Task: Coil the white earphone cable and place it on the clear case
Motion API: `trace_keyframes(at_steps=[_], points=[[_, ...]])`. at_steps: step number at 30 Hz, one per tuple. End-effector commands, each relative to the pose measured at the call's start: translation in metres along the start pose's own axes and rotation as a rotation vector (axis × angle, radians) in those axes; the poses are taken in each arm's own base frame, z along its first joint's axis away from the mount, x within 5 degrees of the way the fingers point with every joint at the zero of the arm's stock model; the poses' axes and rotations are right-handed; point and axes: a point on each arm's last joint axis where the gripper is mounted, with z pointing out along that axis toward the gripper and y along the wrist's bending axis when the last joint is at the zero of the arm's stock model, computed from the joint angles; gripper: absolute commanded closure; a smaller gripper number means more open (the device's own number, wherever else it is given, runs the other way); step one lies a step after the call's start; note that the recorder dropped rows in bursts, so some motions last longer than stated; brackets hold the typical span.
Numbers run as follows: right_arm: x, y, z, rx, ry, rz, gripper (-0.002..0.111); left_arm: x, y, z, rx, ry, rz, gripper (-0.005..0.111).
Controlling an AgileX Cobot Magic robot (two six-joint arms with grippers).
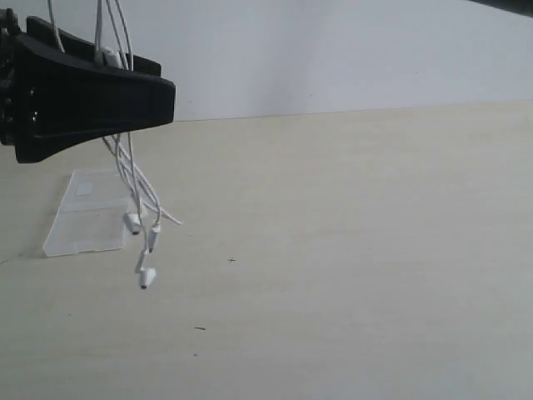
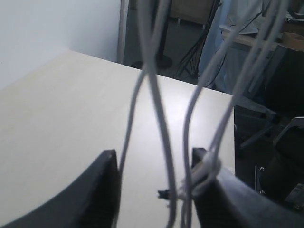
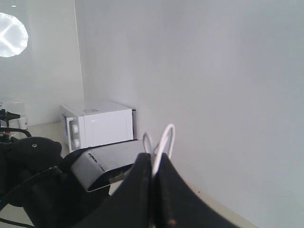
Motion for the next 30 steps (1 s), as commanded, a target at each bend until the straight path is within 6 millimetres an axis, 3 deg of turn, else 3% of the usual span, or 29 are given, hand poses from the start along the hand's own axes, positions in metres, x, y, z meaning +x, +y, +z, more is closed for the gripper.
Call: trace_keyframes(at_steps=[1, 5, 9, 22, 30], points=[[-0.004, 0.001, 0.000, -0.008, -0.022, -0.004, 0.108, 0.000, -0.001, 0.001, 0.016, -0.015, -0.012, 0.077], [-0.004, 0.001, 0.000, -0.008, -0.022, -0.004, 0.108, 0.000, -0.001, 0.001, 0.010, -0.016, -0.012, 0.095], [-0.004, 0.001, 0.000, -0.008, -0.022, -0.004, 0.108, 0.000, 0.000, 0.001, 0.007, -0.014, -0.010, 0.106], [-0.005, 0.000, -0.003, 0.005, 0.002, -0.014, 0.108, 0.003, -0.001, -0.002, -0.025, 0.038, 0.041, 0.107], [-0.007, -0.012, -0.009, 0.069, 0.032, 0.005, 0.108, -0.003, -0.007, -0.010, -0.067, 0.007, 0.066, 0.107]])
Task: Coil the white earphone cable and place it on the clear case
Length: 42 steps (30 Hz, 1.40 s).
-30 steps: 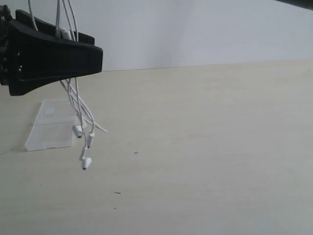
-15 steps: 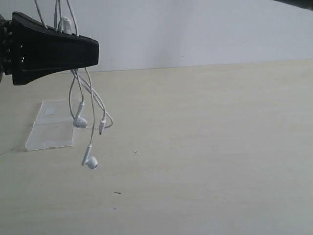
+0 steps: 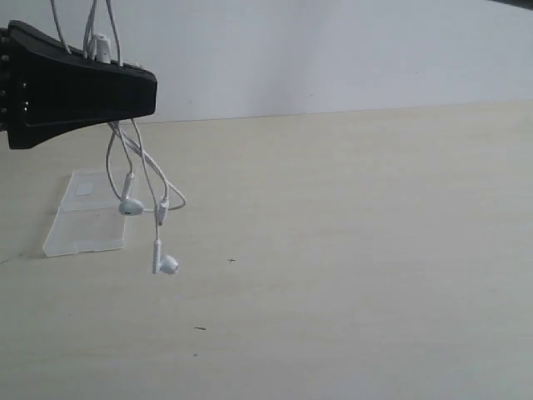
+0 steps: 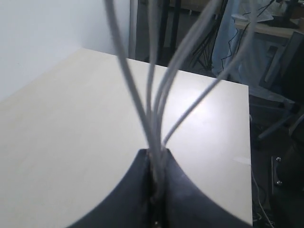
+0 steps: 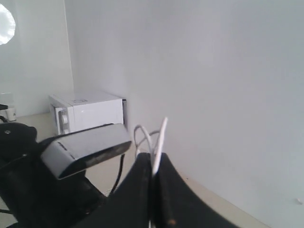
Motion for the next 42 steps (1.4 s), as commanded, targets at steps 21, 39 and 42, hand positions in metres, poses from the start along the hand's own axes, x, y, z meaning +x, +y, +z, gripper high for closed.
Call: trace_keyframes(at_steps=[21, 39, 42], points=[[0.002, -0.024, -0.019, 0.157, 0.182, 0.010, 0.108, -0.010, -0.012, -0.023, -0.153, -0.023, 0.053, 0.107], [0.028, -0.034, -0.030, 0.290, 0.477, 0.054, 0.108, -0.010, -0.013, -0.030, -0.219, -0.010, 0.050, 0.107], [0.032, -0.038, -0.034, 0.344, 0.539, 0.047, 0.108, -0.011, -0.013, -0.030, -0.228, -0.013, 0.051, 0.107]])
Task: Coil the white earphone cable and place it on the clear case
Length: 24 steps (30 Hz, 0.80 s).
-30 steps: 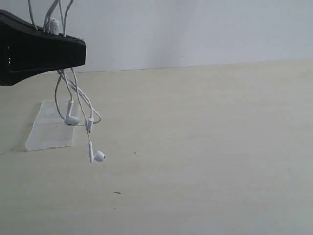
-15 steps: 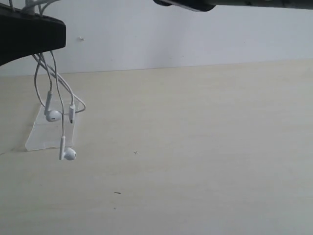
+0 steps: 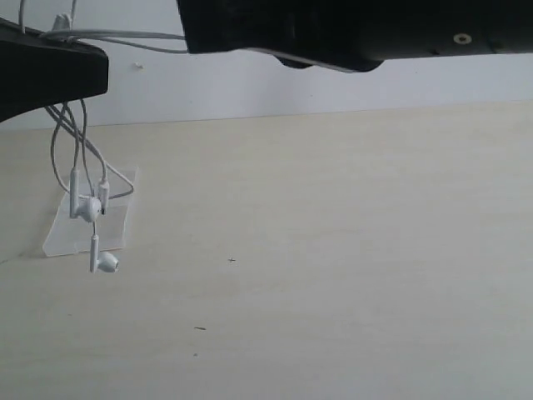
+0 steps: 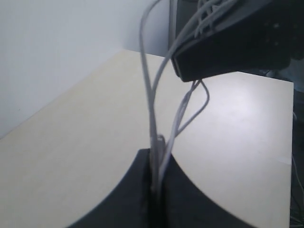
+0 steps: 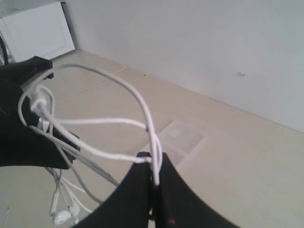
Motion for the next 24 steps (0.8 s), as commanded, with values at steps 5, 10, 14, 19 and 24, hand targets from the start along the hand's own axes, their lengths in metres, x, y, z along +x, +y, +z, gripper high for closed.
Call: trace_keyframes(at_steps=[5, 10, 14, 19, 24], points=[[0.020, -0.019, -0.003, 0.180, 0.234, -0.042, 0.108, -0.003, 0.004, -0.004, -0.071, -0.022, 0.003, 0.107], [0.025, -0.021, 0.002, 0.197, 0.273, -0.051, 0.108, -0.003, 0.004, -0.004, -0.075, -0.024, 0.000, 0.107], [0.018, -0.017, 0.003, 0.158, 0.189, -0.036, 0.108, -0.003, 0.004, -0.004, -0.076, -0.022, 0.002, 0.107], [0.008, -0.015, 0.004, 0.132, 0.084, -0.026, 0.108, -0.002, 0.005, -0.004, -0.078, -0.008, 0.015, 0.107], [0.002, -0.016, 0.004, 0.146, 0.015, 0.007, 0.108, 0.001, 0.006, -0.004, -0.093, 0.017, 0.020, 0.107]])
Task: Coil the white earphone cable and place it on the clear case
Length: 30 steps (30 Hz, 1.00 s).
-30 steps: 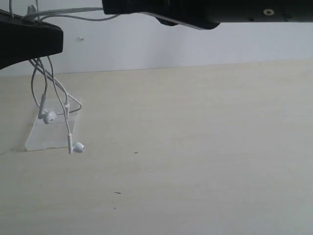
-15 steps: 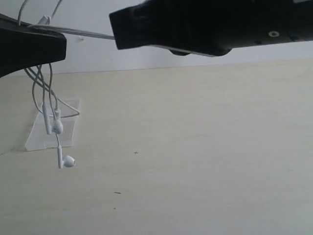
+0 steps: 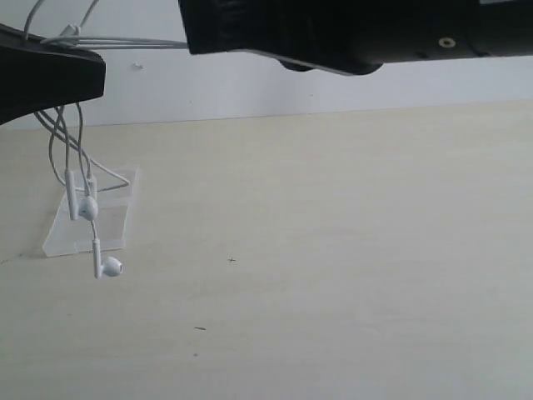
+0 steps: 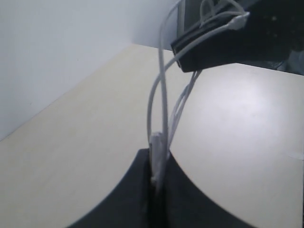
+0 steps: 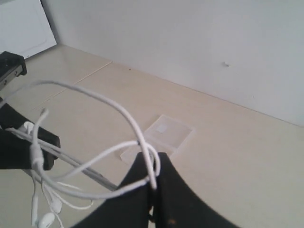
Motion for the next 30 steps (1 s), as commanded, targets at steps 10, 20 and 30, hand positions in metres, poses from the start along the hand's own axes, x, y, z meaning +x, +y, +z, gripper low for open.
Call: trace_keyframes(at_steps=[10, 20, 30], points=[[-0.009, -0.015, -0.015, 0.106, -0.071, -0.005, 0.108, 0.000, 0.006, -0.004, -0.088, 0.009, 0.009, 0.107], [-0.012, -0.011, -0.015, 0.066, -0.109, 0.002, 0.108, 0.000, 0.006, -0.004, -0.078, 0.008, 0.003, 0.093], [-0.014, -0.010, -0.015, 0.048, -0.125, 0.000, 0.108, 0.000, 0.005, -0.004, -0.076, 0.008, 0.003, 0.077]])
